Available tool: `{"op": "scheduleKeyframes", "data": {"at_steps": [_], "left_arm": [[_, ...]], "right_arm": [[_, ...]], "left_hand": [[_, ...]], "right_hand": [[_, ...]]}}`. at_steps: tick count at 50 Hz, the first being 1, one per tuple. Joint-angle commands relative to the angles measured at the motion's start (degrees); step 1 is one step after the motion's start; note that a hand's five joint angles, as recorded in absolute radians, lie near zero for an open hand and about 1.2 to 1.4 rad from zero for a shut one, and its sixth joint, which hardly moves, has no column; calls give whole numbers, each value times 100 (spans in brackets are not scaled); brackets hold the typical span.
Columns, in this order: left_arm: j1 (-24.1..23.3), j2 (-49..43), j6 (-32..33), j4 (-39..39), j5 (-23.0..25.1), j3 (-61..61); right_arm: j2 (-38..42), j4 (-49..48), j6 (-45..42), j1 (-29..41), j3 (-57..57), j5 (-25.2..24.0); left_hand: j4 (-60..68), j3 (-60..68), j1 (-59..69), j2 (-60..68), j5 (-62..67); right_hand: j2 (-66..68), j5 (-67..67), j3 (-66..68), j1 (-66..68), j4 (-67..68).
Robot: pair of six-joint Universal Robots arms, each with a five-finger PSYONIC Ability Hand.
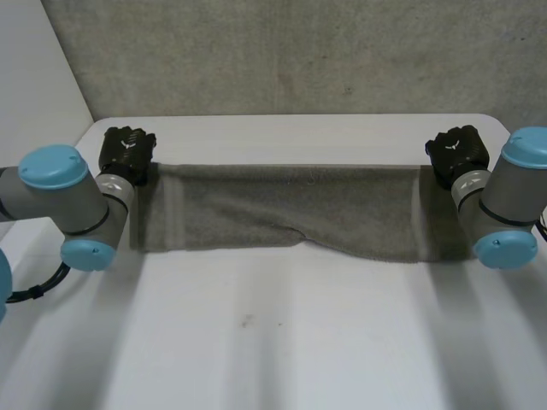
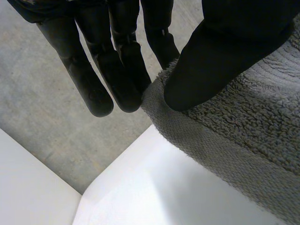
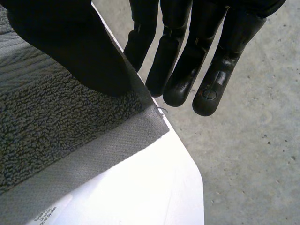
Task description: Fold the towel.
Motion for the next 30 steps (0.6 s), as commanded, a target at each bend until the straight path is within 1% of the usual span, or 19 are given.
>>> {"op": "scheduleKeyframes", "data": {"at_steps": [1, 7, 8, 9, 10, 11, 12, 13, 15, 17, 19, 20, 21, 22, 24, 25, 26, 27, 30], "left_arm": [[-17, -400, 24, -185, 52, 360], [-140, -488, 15, -159, 148, 395], [-157, -488, 15, -159, 166, 413], [-157, -488, 15, -159, 166, 413], [-157, -471, 15, -159, 166, 422], [-157, -471, 15, -159, 166, 422], [-157, -436, 15, -159, 149, 457], [-157, -392, 7, -176, 122, 475], [-166, -296, 6, -194, 87, 466], [-166, -128, -20, -203, 87, 422], [-175, 83, -46, -221, 87, 352], [-166, 309, -55, -229, 96, 204], [-166, 564, -64, -238, 96, -15], [-166, 566, -64, -238, 96, -17], [-166, 865, -81, -247, 104, -264], [-157, 1196, -116, -256, 104, -559], [-157, 1199, -117, -256, 104, -562], [-157, 1530, -204, -264, 104, -919], [-122, 2155, -572, -282, 139, -1693]], "right_arm": [[490, -3, -17, -25, -446, -6], [745, -29, -209, -25, -621, -33], [789, -90, -271, -25, -683, -24], [789, -91, -272, -25, -684, -24], [798, -160, -315, -25, -736, 11], [772, -239, -316, -25, -754, 37], [772, -240, -316, -25, -754, 38], [711, -301, -281, -25, -754, 72], [588, -328, -272, -25, -736, 108], [394, -328, -254, -34, -684, 152], [-157, -319, -36, -86, -439, 187], [-160, -319, -34, -87, -437, 187], [-482, -319, 131, -174, -229, 152], [-485, -319, 133, -174, -227, 152], [-1115, -214, 491, -349, 228, 82], [-1118, -214, 493, -350, 231, 82], [-1431, -101, 589, -411, 500, -14], [-1695, 127, 659, -464, 747, -146], [-1953, 604, 686, -552, 1030, -358]], "left_hand": [[1024, 1044, 1297, 1057, 1165], [943, 963, 1216, 976, 1084], [226, 246, 499, 259, 367], [219, 239, 492, 252, 360], [-1113, -1093, -841, -1080, -972], [-1127, -1107, -854, -1093, -986], [-3425, -3405, -3152, -3392, -3284], [-5513, -5493, -5240, -5480, -5372], [-5976, -5956, -5703, -5943, -5835], [-5976, -5956, -5703, -5943, -5835], [-5976, -5956, -5703, -5943, -5835], [-5976, -5956, -5703, -5943, -5835], [-5976, -5956, -5703, -5943, -5835], [-5976, -5956, -5703, -5943, -5835], [-5976, -5956, -5703, -5943, -5835], [-5955, -5935, -5682, -5922, -5814], [-5955, -5934, -5682, -5921, -5813], [-5938, -5918, -5665, -5905, -5797], [-5854, -5834, -5581, -5821, -5713]], "right_hand": [[1197, 1285, 1169, 2390, 1137], [936, 1025, 909, 2130, 876], [368, 456, 340, 1561, 307], [362, 450, 334, 1555, 302], [-1237, -1149, -1264, -43, -1297], [-4050, -3962, -4078, -2857, -4111], [-4079, -3990, -4106, -2885, -4139], [-5803, -5715, -5831, -4610, -5863], [-5803, -5715, -5831, -4610, -5863], [-5803, -5715, -5831, -4610, -5863], [-5803, -5715, -5831, -4610, -5863], [-5803, -5715, -5831, -4610, -5863], [-5803, -5715, -5831, -4610, -5863], [-5803, -5715, -5831, -4610, -5863], [-5803, -5715, -5831, -4610, -5863], [-5803, -5715, -5831, -4610, -5863], [-5803, -5715, -5831, -4610, -5863], [-5803, -5715, -5831, -4610, -5863], [-5803, -5715, -5831, -4610, -5863]]}}
